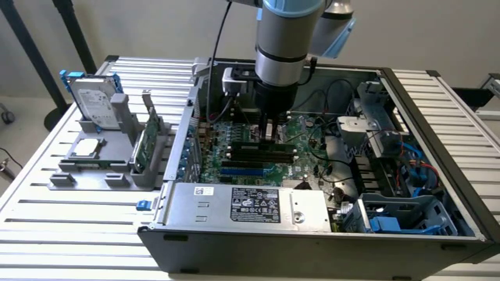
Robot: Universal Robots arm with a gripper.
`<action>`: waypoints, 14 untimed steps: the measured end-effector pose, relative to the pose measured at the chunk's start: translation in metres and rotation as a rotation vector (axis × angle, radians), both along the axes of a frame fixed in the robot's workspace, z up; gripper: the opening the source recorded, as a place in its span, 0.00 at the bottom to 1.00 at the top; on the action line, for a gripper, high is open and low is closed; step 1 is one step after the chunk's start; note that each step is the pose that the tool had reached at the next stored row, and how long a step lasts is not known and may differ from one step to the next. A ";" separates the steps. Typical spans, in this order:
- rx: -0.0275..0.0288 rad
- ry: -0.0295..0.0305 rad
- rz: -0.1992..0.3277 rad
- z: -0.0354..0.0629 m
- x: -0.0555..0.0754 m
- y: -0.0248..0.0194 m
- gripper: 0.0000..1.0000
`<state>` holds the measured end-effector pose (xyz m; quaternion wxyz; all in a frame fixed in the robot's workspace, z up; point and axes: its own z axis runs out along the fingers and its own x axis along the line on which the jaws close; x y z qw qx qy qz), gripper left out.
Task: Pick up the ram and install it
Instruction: 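Insert the ram into the slot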
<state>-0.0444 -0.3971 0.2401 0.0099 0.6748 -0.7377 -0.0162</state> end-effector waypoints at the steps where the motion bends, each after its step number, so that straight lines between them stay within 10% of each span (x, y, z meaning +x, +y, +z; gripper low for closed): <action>1: -0.0003 -0.0001 0.001 -0.0003 0.000 0.0000 0.14; 14: -0.0053 -0.0012 0.007 -0.0037 0.000 0.0000 0.14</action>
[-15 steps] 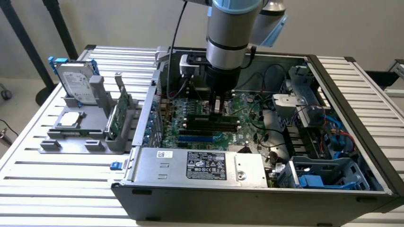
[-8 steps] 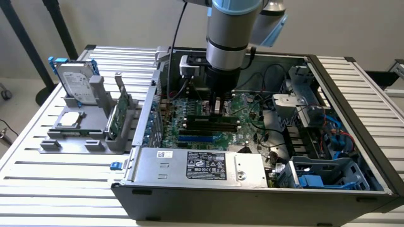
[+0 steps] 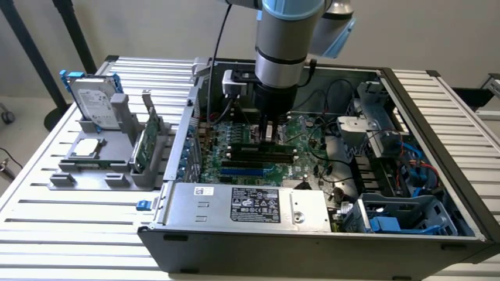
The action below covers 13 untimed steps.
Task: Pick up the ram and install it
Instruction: 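Insert the ram into the slot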
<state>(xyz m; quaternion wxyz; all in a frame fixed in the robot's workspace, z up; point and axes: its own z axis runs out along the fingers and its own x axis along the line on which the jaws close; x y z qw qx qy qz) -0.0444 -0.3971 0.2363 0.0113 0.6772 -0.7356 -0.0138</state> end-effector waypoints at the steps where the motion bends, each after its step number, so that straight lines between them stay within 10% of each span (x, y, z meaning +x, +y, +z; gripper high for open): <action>1: -0.0003 0.0000 0.000 -0.0003 0.000 0.0000 0.14; 13: -0.0070 0.0000 0.001 -0.0039 0.000 0.0000 0.14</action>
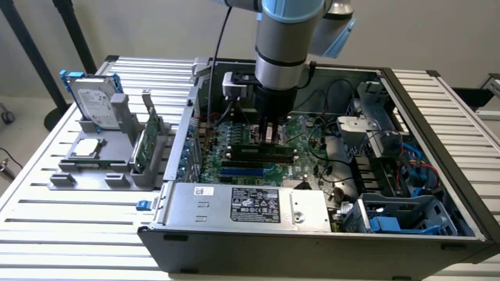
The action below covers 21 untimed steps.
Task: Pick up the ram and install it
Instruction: 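Insert the ram into the slot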
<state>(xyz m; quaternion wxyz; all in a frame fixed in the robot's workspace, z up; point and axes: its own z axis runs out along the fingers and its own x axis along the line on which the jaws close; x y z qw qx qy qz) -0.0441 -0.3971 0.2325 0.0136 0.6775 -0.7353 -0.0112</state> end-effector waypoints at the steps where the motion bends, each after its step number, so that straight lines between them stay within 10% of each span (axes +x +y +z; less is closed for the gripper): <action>1: -0.0006 0.0000 0.000 -0.0002 0.000 0.0000 0.14; 21: -0.0076 0.0000 -0.001 -0.0033 0.001 0.0000 0.14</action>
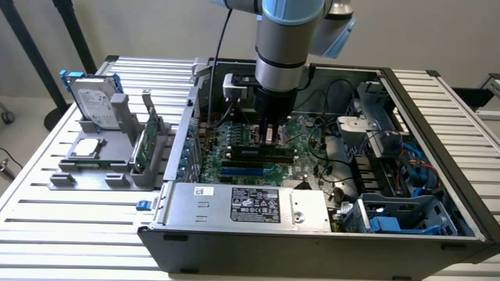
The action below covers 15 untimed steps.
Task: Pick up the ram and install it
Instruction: 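Insert the ram into the slot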
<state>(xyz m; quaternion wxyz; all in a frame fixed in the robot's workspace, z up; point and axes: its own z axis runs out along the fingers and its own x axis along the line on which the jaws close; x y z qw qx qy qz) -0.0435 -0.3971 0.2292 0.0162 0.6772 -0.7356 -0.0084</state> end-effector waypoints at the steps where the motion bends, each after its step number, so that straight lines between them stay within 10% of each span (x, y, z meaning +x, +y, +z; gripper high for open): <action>1: -0.0007 0.0000 -0.001 -0.0001 0.000 0.0000 0.14; 15: -0.0036 0.0000 -0.006 -0.0008 0.000 0.0014 0.14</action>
